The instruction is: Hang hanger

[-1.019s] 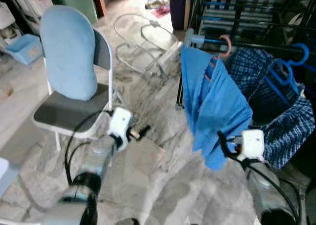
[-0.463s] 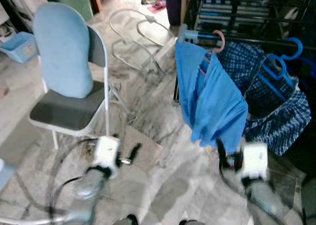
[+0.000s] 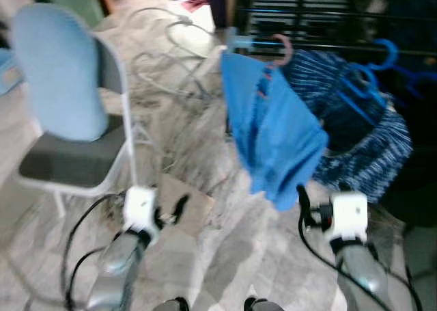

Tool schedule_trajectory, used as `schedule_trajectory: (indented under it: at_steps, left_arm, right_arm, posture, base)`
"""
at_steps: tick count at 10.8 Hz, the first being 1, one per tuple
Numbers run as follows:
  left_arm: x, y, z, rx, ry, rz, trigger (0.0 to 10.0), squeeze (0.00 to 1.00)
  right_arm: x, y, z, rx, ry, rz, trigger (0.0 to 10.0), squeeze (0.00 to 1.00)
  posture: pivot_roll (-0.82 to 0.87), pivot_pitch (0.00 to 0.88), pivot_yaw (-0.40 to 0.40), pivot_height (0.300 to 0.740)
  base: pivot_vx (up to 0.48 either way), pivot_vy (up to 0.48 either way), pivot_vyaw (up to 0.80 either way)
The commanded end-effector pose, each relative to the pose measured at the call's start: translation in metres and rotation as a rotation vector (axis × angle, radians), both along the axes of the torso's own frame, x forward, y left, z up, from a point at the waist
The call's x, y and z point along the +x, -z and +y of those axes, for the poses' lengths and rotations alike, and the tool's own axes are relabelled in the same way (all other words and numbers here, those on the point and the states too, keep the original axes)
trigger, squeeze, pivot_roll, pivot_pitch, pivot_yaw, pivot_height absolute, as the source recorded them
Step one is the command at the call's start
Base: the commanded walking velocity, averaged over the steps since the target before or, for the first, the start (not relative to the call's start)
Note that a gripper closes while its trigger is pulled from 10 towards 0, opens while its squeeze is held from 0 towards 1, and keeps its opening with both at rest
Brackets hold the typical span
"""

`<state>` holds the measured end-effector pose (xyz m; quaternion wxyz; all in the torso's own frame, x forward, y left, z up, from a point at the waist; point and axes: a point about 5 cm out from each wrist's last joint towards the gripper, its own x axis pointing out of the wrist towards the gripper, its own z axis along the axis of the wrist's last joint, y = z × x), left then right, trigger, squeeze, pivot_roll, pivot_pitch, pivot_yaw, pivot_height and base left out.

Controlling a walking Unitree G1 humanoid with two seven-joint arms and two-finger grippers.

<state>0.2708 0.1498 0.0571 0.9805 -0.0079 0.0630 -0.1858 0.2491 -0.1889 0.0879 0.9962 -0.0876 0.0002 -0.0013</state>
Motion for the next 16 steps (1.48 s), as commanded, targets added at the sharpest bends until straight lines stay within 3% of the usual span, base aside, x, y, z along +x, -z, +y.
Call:
schedule_trajectory:
  at_steps: [1, 3, 4, 8, 12, 16]
  left_arm:
    - [-0.002, 0.006, 0.0, 0.003, 0.018, 0.03, 10.0, 0.0]
    - [0.003, 0.006, -0.006, -0.031, 0.015, 0.043, 10.0, 0.0]
    - [-0.002, 0.008, -0.015, -0.034, 0.045, 0.044, 10.0, 0.0]
    - [0.001, 0.005, -0.014, -0.039, 0.033, 0.04, 10.0, 0.0]
    - [0.0, 0.005, -0.012, -0.034, 0.027, 0.048, 10.0, 0.0]
    - [-0.002, 0.003, -0.01, -0.018, 0.026, 0.045, 10.0, 0.0]
  right_arm:
    - [-0.001, 0.001, -0.003, 0.002, 0.018, 0.015, 10.0, 0.0]
    - [0.005, -0.004, -0.005, 0.011, 0.029, 0.0, 10.0, 0.0]
    - [0.006, -0.005, -0.004, 0.013, 0.028, -0.002, 10.0, 0.0]
    - [0.012, -0.006, 0.0, 0.016, 0.016, -0.002, 10.0, 0.0]
    - [0.015, -0.007, 0.003, -0.002, -0.008, 0.001, 10.0, 0.0]
    - [0.028, -0.017, -0.015, -0.054, -0.02, -0.001, 10.0, 0.0]
  posture:
    - [-0.12, 0.195, 0.066, 0.74]
    - [-0.12, 0.193, 0.063, 0.74]
    - [-0.12, 0.189, 0.062, 0.74]
    - [-0.11, 0.187, 0.051, 0.74]
    - [-0.1, 0.19, 0.042, 0.74]
    - [-0.09, 0.206, 0.05, 0.74]
  base:
    - [0.311, 0.0, -0.8]
    - [0.298, 0.0, -0.71]
    - [0.285, 0.0, -0.47]
    - [0.277, 0.0, -0.1]
    - [0.0, 0.0, 0.0]
    - [0.0, 0.0, 0.0]
